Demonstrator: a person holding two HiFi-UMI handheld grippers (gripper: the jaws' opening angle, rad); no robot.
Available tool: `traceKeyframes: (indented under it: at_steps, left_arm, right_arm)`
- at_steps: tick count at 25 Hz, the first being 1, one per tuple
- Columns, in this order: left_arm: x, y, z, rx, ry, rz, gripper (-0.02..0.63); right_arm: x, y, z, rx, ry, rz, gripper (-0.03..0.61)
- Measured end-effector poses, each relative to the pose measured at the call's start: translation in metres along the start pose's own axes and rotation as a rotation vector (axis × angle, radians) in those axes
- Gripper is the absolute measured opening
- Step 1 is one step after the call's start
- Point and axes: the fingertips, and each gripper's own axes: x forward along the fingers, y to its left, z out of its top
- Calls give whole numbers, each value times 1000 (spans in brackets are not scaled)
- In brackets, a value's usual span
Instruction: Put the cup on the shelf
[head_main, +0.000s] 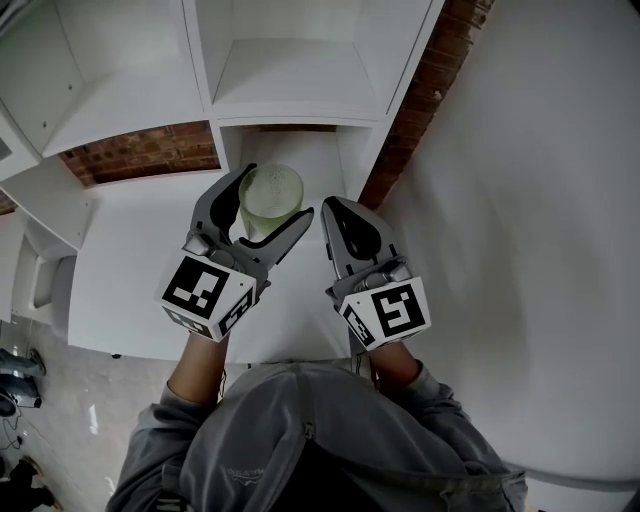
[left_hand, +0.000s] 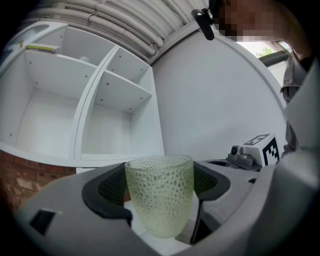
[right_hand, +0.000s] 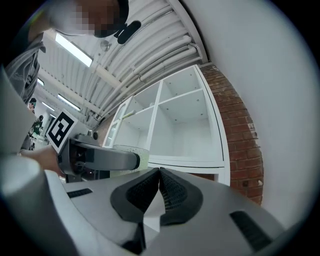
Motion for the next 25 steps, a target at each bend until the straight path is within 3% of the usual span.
traceKeyframes:
  at_steps: [12, 25]
  left_arm:
    - [34, 38, 51, 15, -57, -5, 385]
    - [63, 85, 92, 40, -80, 40, 385]
  right_arm:
    - [42, -10, 41, -116, -67, 77, 28]
    - [73, -32, 79, -157, -109, 102, 28]
